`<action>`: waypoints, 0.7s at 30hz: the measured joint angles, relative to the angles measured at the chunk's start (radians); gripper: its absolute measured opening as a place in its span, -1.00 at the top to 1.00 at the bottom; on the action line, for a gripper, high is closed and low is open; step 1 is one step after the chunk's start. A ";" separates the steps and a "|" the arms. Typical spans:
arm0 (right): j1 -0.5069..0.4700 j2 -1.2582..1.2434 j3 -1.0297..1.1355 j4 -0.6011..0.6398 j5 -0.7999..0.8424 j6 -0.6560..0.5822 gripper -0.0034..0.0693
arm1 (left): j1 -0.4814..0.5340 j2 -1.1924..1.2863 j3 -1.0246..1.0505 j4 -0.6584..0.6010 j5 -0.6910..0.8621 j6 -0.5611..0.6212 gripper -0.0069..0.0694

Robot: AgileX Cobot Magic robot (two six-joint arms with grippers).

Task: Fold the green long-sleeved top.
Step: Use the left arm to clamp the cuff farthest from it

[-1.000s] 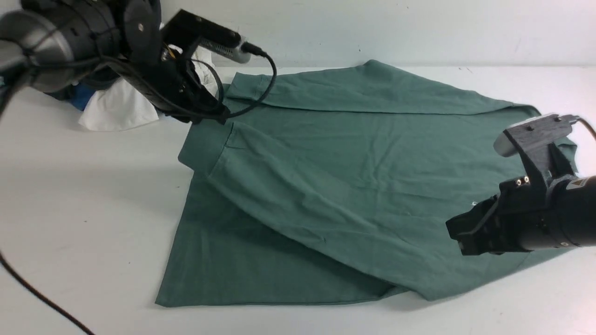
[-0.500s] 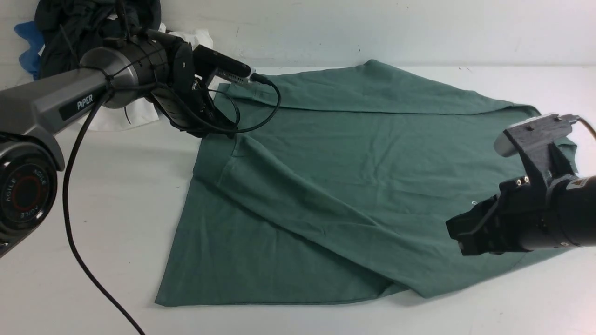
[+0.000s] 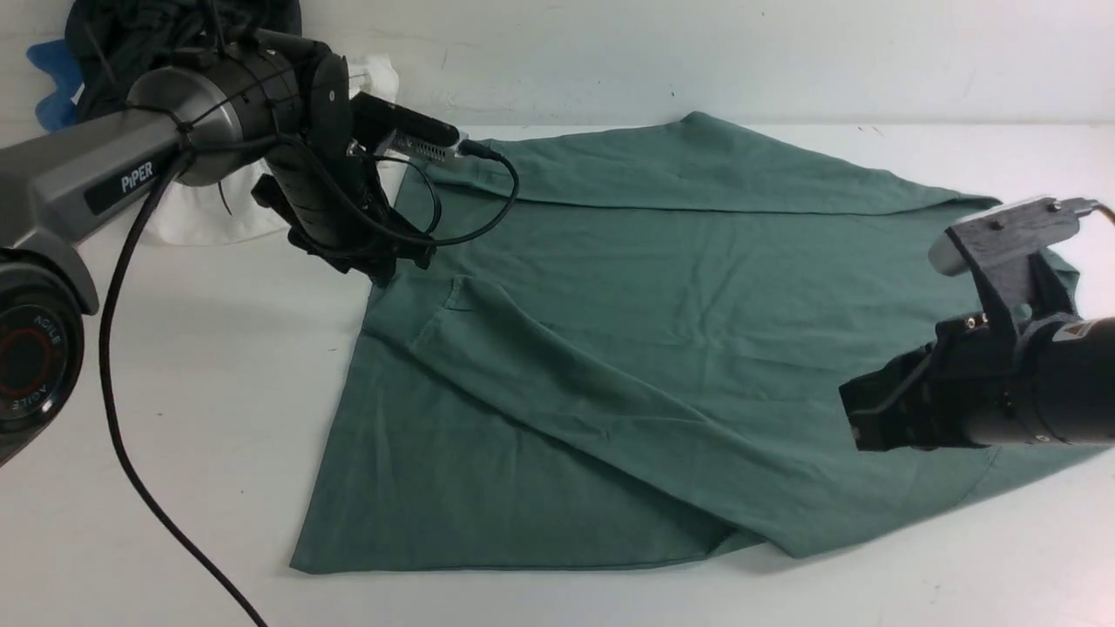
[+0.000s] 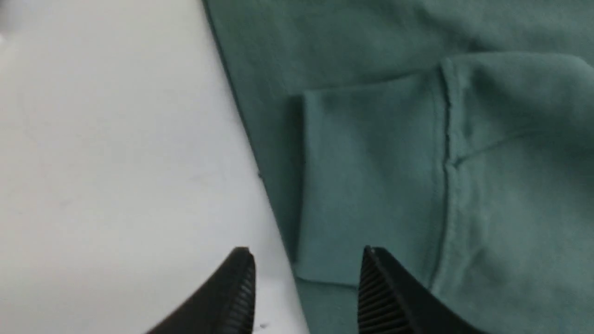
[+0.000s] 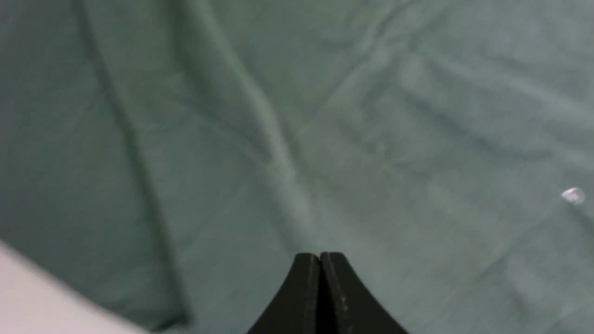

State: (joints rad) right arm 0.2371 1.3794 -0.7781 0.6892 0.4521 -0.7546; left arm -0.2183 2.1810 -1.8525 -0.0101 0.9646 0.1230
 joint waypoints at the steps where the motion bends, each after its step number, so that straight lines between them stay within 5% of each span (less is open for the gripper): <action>1: 0.000 0.010 -0.002 0.000 -0.006 0.000 0.93 | 0.000 0.001 0.000 -0.006 0.004 0.000 0.07; 11: 0.001 0.378 -0.234 -0.016 0.057 0.000 0.93 | -0.001 0.073 0.000 -0.133 0.061 0.033 0.07; 21: 0.083 0.427 -0.172 -0.095 0.151 0.003 0.93 | -0.001 0.074 -0.125 -0.137 0.025 0.036 0.06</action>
State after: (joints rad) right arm 0.3202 1.8063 -0.9497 0.5937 0.6032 -0.7518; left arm -0.2193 2.2548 -1.9770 -0.1471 0.9896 0.1585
